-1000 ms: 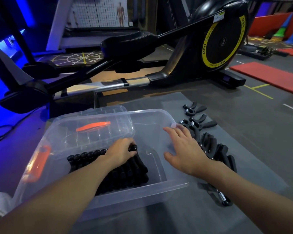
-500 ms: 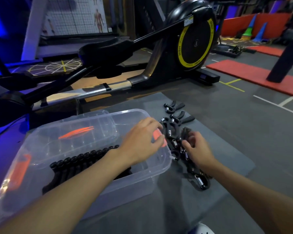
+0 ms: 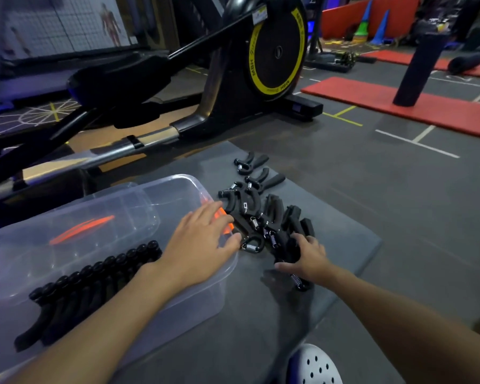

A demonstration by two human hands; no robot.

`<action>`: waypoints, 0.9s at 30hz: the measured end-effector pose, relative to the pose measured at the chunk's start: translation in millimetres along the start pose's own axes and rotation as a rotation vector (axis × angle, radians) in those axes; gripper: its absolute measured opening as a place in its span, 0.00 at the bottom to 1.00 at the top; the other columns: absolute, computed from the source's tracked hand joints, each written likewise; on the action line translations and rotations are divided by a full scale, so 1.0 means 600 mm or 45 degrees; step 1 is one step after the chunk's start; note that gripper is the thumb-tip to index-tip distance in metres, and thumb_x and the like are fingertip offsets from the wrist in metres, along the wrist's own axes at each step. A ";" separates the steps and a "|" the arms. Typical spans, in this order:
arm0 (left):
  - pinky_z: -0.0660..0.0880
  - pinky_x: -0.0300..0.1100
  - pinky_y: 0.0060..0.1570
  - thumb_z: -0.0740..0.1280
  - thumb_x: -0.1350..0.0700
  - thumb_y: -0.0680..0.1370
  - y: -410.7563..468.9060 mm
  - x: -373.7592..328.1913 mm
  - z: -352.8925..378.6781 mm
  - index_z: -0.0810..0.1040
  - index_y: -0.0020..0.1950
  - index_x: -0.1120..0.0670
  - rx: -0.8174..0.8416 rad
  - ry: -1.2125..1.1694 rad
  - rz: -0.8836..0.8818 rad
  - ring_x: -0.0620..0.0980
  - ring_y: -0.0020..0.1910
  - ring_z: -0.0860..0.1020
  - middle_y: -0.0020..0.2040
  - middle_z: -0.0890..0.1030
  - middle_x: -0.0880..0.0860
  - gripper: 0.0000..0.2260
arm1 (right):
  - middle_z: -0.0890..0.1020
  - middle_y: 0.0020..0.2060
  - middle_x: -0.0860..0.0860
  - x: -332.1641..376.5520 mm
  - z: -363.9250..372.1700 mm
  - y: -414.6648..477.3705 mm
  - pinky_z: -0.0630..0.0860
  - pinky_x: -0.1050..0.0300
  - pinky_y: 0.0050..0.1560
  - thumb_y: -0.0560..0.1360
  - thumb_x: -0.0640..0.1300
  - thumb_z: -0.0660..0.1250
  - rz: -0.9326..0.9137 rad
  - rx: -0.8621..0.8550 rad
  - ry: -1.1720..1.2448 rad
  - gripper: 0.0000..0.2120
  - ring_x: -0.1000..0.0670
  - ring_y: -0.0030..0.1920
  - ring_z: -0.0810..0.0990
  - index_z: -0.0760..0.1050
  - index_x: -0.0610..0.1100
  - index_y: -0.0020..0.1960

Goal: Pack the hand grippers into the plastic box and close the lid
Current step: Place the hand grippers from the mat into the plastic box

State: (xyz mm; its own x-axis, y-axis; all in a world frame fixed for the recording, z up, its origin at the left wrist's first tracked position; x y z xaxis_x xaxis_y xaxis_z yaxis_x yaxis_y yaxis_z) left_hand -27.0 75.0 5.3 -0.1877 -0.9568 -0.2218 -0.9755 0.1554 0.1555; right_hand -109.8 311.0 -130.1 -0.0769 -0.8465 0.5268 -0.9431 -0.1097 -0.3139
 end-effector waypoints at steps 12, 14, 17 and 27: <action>0.54 0.50 0.75 0.46 0.34 0.74 0.000 0.003 0.004 0.71 0.68 0.44 0.017 -0.052 -0.013 0.47 0.77 0.54 0.78 0.60 0.47 0.29 | 0.75 0.38 0.53 -0.028 -0.020 0.021 0.76 0.53 0.47 0.70 0.56 0.74 0.037 -0.146 0.302 0.18 0.46 0.45 0.77 0.77 0.46 0.53; 0.54 0.49 0.75 0.46 0.34 0.74 0.000 0.001 0.002 0.71 0.68 0.44 0.018 -0.042 -0.011 0.47 0.77 0.55 0.78 0.60 0.47 0.29 | 0.73 0.32 0.52 -0.025 -0.021 0.018 0.70 0.59 0.35 0.69 0.50 0.76 0.054 -0.156 0.400 0.14 0.50 0.35 0.74 0.76 0.45 0.47; 0.54 0.48 0.75 0.46 0.34 0.74 0.000 -0.001 0.001 0.71 0.68 0.44 0.025 -0.050 -0.016 0.47 0.77 0.55 0.77 0.60 0.47 0.29 | 0.75 0.31 0.49 -0.019 -0.024 0.011 0.69 0.58 0.31 0.67 0.46 0.76 0.076 -0.180 0.532 0.13 0.49 0.30 0.73 0.75 0.41 0.45; 0.61 0.52 0.70 0.53 0.38 0.75 0.015 -0.001 -0.042 0.73 0.66 0.45 0.024 -0.080 -0.005 0.47 0.69 0.68 0.69 0.72 0.44 0.24 | 0.77 0.46 0.49 0.139 -0.119 -0.038 0.78 0.49 0.46 0.67 0.45 0.77 -0.283 -0.183 0.784 0.23 0.50 0.43 0.77 0.69 0.45 0.56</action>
State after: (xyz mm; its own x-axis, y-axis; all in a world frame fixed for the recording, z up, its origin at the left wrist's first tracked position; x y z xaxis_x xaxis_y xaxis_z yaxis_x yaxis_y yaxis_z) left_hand -32.7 70.7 30.9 -0.1904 -0.9402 -0.2825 -0.9781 0.1571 0.1364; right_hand -117.6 280.4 -22.5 -0.0064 -0.3553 0.9347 -0.9882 -0.1406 -0.0602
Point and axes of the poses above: each hand's wrist, its own y-axis towards the middle knuckle, its own z-axis out of the palm, x = y × z, the point moved 4 cm from there along y, towards the middle knuckle
